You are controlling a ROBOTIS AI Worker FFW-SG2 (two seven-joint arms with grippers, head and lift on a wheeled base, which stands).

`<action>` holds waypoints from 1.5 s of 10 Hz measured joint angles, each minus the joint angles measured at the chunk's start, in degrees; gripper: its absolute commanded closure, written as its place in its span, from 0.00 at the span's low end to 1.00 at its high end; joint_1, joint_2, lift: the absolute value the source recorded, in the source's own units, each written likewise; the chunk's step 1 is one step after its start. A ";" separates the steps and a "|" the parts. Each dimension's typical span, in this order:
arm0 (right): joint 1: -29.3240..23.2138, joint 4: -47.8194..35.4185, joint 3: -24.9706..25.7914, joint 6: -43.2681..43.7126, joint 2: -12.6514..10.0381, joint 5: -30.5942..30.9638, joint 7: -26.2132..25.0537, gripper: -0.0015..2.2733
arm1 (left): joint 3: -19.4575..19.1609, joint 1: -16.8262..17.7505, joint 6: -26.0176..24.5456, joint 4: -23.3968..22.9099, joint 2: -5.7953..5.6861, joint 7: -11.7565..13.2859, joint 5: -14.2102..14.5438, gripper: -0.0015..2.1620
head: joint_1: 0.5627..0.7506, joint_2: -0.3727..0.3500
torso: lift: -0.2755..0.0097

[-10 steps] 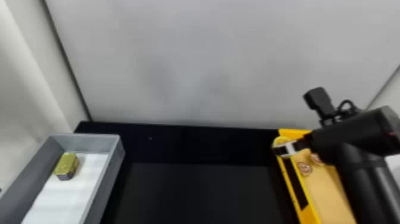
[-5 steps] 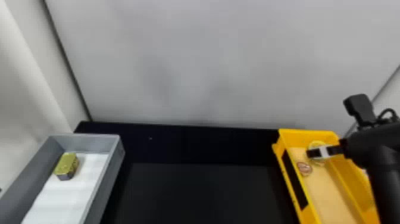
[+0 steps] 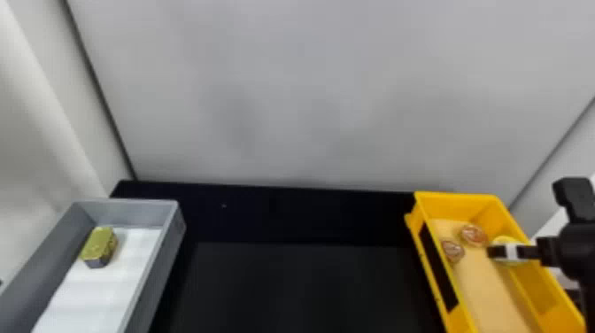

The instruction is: Pick up the round yellow can and place it in the yellow rectangular box

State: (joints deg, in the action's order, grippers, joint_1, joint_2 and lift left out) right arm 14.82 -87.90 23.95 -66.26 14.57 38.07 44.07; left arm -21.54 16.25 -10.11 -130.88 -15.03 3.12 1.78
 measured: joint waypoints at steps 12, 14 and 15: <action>-6.10 9.07 4.65 4.72 1.23 -36.19 -25.81 0.01 | -0.56 -0.18 -0.11 -0.43 -0.07 0.14 -0.02 0.03 | 0.61 0.41 | 0.94; -7.08 5.75 4.54 4.24 1.08 -36.44 -27.55 0.01 | -0.63 -0.30 -0.16 -0.43 -0.15 0.21 -0.02 0.03 | 0.61 0.41 | 0.94; -7.90 1.57 4.24 3.87 0.93 -36.76 -29.37 0.01 | -0.69 -0.38 -0.17 -0.43 -0.17 0.22 0.01 0.03 | 0.61 0.41 | 0.94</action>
State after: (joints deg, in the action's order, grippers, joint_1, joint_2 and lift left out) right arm 6.92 -86.33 28.19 -62.39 15.50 1.31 14.70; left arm -22.23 15.87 -10.28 -131.31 -15.21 3.33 1.78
